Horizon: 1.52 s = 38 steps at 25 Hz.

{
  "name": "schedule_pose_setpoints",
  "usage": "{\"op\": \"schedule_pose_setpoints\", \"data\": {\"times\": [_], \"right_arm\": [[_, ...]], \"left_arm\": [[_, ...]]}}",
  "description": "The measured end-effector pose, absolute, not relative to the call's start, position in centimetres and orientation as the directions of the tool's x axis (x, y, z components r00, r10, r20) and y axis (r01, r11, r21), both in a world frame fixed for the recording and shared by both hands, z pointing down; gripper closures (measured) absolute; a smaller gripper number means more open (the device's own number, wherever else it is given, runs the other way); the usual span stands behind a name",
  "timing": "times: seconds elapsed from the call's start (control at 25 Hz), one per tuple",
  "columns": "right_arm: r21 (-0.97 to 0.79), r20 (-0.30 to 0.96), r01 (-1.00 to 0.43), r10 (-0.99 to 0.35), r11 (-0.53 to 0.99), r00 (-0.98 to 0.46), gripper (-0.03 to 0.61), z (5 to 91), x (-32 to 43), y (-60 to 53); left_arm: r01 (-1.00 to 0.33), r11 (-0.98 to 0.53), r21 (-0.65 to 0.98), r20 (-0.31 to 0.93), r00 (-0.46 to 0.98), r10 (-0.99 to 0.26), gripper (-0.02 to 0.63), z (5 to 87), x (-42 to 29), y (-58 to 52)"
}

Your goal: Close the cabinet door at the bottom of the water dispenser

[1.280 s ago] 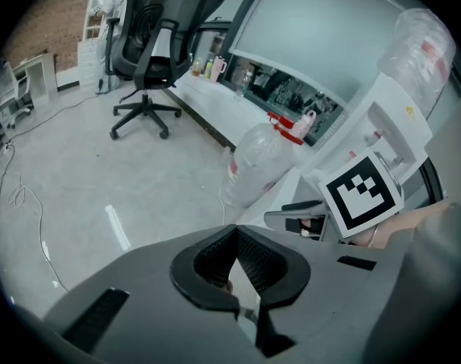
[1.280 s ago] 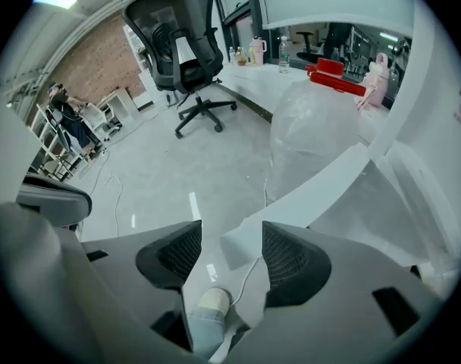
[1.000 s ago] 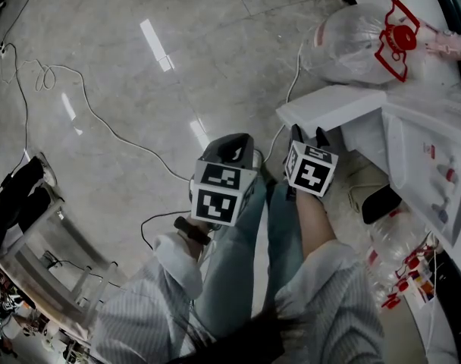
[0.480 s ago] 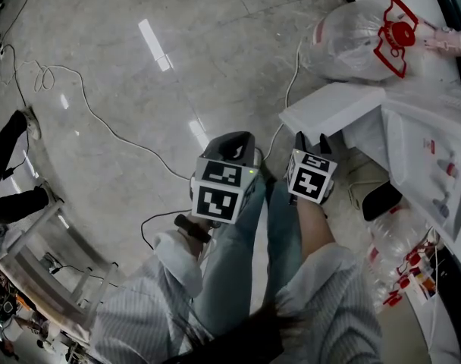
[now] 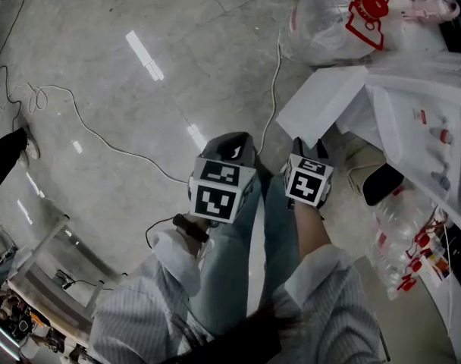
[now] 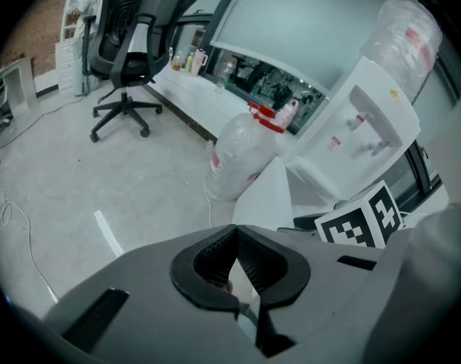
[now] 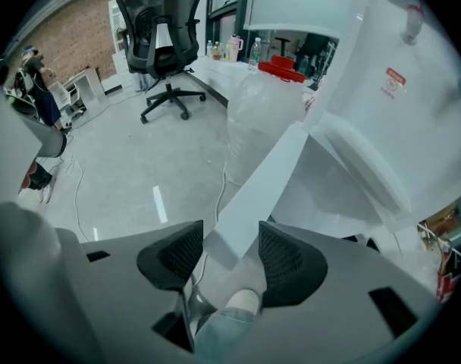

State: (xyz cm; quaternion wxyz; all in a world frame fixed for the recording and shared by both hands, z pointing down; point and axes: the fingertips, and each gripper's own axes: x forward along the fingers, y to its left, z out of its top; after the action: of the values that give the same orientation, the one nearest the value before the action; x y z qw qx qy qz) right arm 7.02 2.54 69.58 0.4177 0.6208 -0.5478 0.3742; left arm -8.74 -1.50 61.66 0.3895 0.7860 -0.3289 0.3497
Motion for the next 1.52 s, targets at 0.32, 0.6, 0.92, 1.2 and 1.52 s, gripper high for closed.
{"op": "schedule_pose_setpoints", "data": {"times": [0.32,0.6,0.92,1.2,1.52], "right_arm": [[0.113,0.936,-0.969,-0.305,-0.219,0.178,0.371,70.0,11.3,6.8],[0.099,0.937,-0.931,-0.281,-0.351,0.206,0.371,70.2,14.7,9.3],[0.096,0.940,-0.875,-0.246,-0.474,0.236,0.373,70.4,18.3,11.6],[0.059,0.946,-0.829,-0.233,-0.556,0.223,0.371,70.9,21.7,13.3],[-0.004,0.951,-0.815,-0.255,-0.579,0.176,0.399,71.3,24.3,13.9]], "left_arm": [[-0.738,-0.550,0.391,0.802,0.567,-0.189,0.603,61.6,-5.3,-0.4],[-0.713,-0.584,0.389,0.810,0.566,-0.152,0.603,62.0,-3.2,0.1],[-0.689,-0.609,0.393,0.808,0.575,-0.128,0.603,62.1,0.1,0.8],[-0.685,-0.608,0.402,0.807,0.579,-0.119,0.603,62.2,2.8,2.3],[-0.705,-0.588,0.396,0.817,0.563,-0.126,0.603,62.4,4.8,4.1]]}}
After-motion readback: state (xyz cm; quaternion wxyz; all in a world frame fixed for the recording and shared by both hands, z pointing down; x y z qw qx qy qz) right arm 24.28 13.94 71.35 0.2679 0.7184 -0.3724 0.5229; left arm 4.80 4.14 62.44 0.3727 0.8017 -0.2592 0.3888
